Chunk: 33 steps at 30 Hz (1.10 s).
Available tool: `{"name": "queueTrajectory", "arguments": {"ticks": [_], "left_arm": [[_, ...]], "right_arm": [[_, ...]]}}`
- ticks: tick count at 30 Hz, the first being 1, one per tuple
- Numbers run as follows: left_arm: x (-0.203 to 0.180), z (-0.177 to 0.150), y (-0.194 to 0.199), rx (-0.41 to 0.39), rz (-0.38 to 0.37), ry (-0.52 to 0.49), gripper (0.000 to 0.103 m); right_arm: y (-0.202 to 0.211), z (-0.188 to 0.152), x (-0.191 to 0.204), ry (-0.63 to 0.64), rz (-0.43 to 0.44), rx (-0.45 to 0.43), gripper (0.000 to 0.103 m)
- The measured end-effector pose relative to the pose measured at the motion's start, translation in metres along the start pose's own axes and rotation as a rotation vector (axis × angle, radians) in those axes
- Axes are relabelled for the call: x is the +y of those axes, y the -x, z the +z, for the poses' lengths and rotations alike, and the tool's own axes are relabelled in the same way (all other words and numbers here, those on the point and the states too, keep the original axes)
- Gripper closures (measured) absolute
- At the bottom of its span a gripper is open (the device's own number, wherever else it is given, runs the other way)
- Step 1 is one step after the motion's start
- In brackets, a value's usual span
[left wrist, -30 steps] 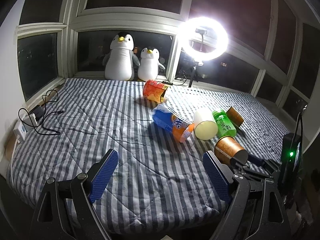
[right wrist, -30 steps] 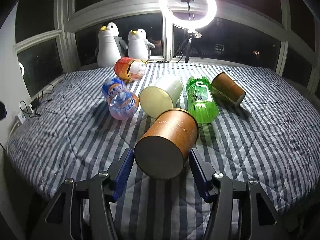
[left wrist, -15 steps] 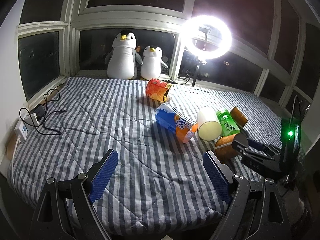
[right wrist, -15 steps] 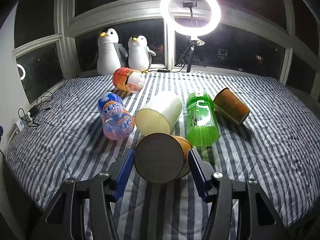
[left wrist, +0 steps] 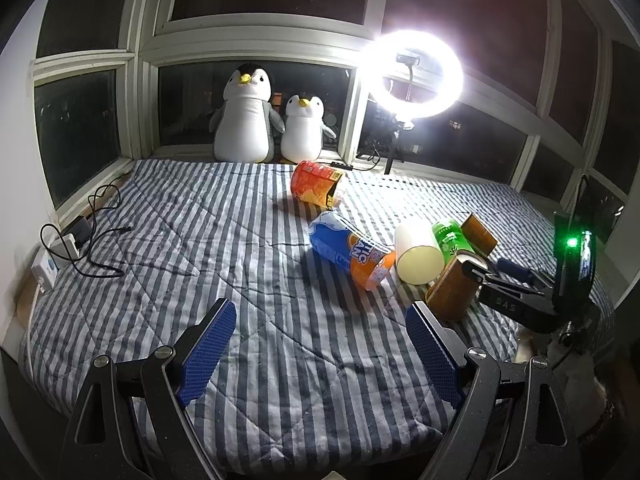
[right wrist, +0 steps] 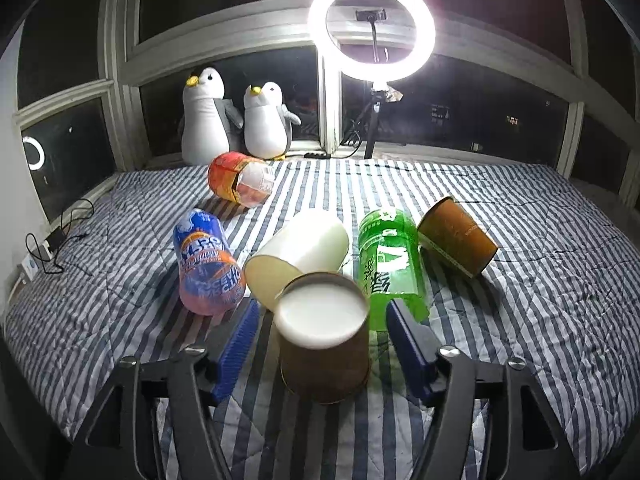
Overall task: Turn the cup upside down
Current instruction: 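Lower the brown cup rim-down beside the white cup and open the right tool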
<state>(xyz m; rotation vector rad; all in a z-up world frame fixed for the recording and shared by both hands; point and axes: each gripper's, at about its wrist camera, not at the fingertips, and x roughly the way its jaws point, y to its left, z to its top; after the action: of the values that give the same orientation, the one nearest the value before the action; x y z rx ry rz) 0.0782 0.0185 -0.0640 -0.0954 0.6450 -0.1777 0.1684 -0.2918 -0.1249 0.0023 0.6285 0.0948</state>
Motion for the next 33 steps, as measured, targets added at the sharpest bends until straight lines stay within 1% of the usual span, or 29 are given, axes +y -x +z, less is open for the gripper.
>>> {"name": "queueTrajectory", "arguments": {"ticks": [1,2,13,15,18,21,23,29,33], "left_arm": [[-0.001,0.001,0.0,-0.001,0.001,0.0,0.014],[-0.001,0.001,0.0,-0.001,0.001,-0.001,0.014],[-0.019,0.005,0.009,-0.042,0.0,-0.039,0.014],[-0.022,0.005,0.011,-0.048,-0.002,-0.046,0.014],[-0.03,0.003,0.015,-0.059,-0.001,-0.059,0.014],[-0.038,0.002,0.019,-0.073,0.001,-0.072,0.01],[-0.043,0.0,0.023,-0.083,0.004,-0.081,0.007],[-0.054,-0.007,0.038,-0.126,0.028,-0.105,0.003],[-0.057,-0.01,0.051,-0.174,0.061,-0.105,0.001]], "right_arm": [[0.003,0.0,-0.001,-0.005,0.0,-0.013,0.029],[0.005,0.001,-0.002,-0.008,-0.001,-0.021,0.028],[0.046,-0.006,-0.004,-0.027,-0.035,-0.061,0.028],[0.059,-0.009,-0.004,-0.033,-0.05,-0.077,0.027],[0.078,-0.015,-0.003,-0.036,-0.061,-0.099,0.022],[0.098,-0.019,-0.001,-0.042,-0.064,-0.117,0.02],[0.11,-0.023,0.0,-0.047,-0.064,-0.126,0.015],[0.142,-0.033,0.001,-0.072,-0.05,-0.154,0.012],[0.159,-0.038,0.004,-0.074,-0.051,-0.179,0.01]]}}
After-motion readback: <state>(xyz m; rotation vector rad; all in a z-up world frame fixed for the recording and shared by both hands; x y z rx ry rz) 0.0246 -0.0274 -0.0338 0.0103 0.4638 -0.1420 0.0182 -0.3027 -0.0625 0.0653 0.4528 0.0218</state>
